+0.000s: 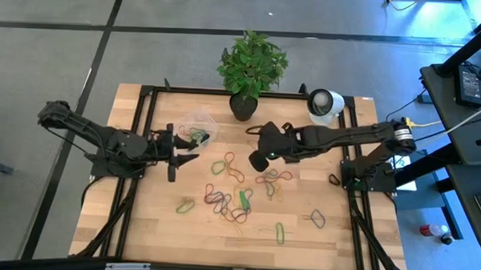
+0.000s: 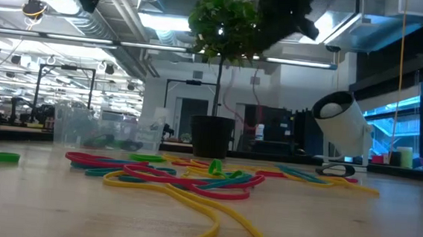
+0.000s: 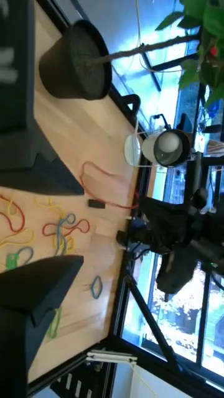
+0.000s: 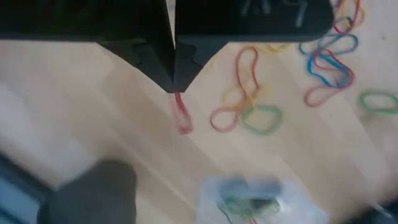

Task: Pick and place rubber bands into bin
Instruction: Put the red rubber band into the transparent bin

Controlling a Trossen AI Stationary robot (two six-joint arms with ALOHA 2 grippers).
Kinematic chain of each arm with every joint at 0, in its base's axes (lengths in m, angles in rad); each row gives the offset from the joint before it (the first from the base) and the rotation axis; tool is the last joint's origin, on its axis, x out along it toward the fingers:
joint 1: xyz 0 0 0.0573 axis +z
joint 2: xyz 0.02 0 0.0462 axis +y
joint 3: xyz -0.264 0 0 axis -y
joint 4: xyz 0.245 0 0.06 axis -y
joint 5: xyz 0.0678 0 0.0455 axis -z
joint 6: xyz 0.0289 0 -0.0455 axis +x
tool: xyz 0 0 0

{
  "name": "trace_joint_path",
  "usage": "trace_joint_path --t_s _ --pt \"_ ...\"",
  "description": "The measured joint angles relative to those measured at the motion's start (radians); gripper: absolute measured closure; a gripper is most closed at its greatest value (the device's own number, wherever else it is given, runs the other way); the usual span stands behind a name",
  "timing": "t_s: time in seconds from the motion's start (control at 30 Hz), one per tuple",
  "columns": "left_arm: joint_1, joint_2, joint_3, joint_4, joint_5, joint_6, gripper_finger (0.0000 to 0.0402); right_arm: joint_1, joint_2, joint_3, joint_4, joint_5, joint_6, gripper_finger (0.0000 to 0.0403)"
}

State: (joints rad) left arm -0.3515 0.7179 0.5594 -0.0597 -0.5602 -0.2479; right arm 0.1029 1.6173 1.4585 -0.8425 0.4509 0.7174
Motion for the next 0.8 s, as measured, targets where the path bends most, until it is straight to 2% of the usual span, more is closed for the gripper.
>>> trace_joint_path --t_s 0.17,0.33,0.6,0.73,0.8 --pt "0.017 0.079 0.0 0.132 0.0 0.077 0.0199 0.014 -0.012 0.02 0.12 0.022 -0.083 0.0402" --pt "0.053 0.169 0.0 0.292 0.026 0.146 0.0179 0.019 -0.009 0.02 0.255 0.008 -0.177 0.0402" --pt "0.125 0.3 0.0 0.431 0.123 0.152 0.0171 0.027 -0.009 0.02 0.454 -0.035 -0.335 0.0403" --pt "0.175 0.368 0.008 0.48 0.211 0.1 0.0171 0.027 -0.009 0.02 0.489 -0.05 -0.338 0.0403" --pt "0.196 0.402 0.022 0.484 0.223 0.093 0.0171 0.027 -0.009 0.02 0.485 -0.068 -0.338 0.0403"
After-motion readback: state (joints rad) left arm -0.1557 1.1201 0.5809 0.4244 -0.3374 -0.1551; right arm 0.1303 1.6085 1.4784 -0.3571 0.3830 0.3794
